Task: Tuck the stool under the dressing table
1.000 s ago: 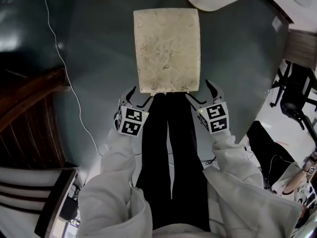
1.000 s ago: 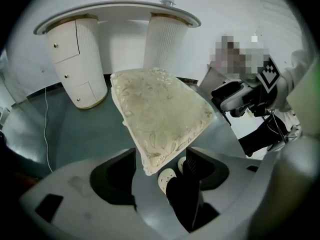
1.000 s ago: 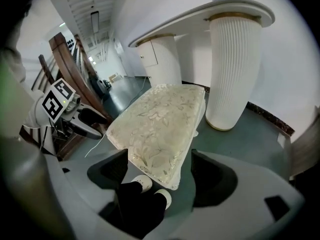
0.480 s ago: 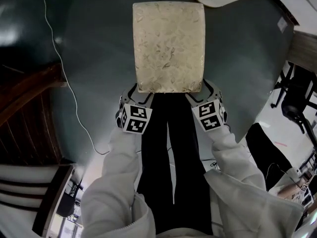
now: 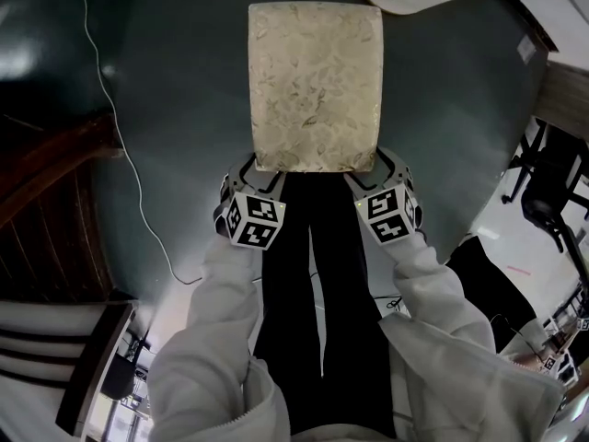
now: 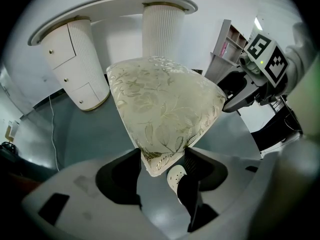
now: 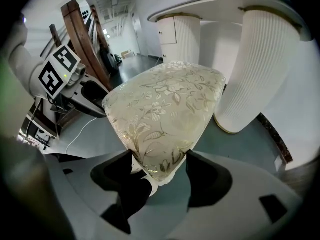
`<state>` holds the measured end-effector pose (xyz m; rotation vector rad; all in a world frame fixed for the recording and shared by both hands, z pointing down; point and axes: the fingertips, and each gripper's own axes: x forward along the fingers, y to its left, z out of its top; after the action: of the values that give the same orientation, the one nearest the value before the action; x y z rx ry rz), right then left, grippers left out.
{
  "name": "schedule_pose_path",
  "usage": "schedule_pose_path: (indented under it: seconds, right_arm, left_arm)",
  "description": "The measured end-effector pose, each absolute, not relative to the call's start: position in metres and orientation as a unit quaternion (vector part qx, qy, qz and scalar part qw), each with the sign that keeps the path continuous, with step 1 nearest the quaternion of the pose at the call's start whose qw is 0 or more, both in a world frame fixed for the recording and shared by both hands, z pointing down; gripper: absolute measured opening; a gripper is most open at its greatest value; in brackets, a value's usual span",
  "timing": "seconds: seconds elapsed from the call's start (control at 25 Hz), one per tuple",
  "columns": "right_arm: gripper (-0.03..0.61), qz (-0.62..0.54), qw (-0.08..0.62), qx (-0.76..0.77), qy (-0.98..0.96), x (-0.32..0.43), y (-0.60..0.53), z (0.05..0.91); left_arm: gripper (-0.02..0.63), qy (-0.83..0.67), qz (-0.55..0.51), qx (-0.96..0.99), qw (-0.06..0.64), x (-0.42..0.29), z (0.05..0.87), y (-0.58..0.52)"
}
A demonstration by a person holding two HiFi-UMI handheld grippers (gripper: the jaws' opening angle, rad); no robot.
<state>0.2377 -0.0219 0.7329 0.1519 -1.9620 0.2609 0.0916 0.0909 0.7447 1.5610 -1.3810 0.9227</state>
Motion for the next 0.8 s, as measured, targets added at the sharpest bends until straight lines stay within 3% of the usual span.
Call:
schedule_pose_path:
  seconds: [0.8]
  right_arm:
    - [0.376,0.079,0.539,0.068,-0.836,0.217,-0.071,0.731]
  left_arm:
    - [0.264,-0.593,0.352,0.587,0.425,0.08,0.744,0.052]
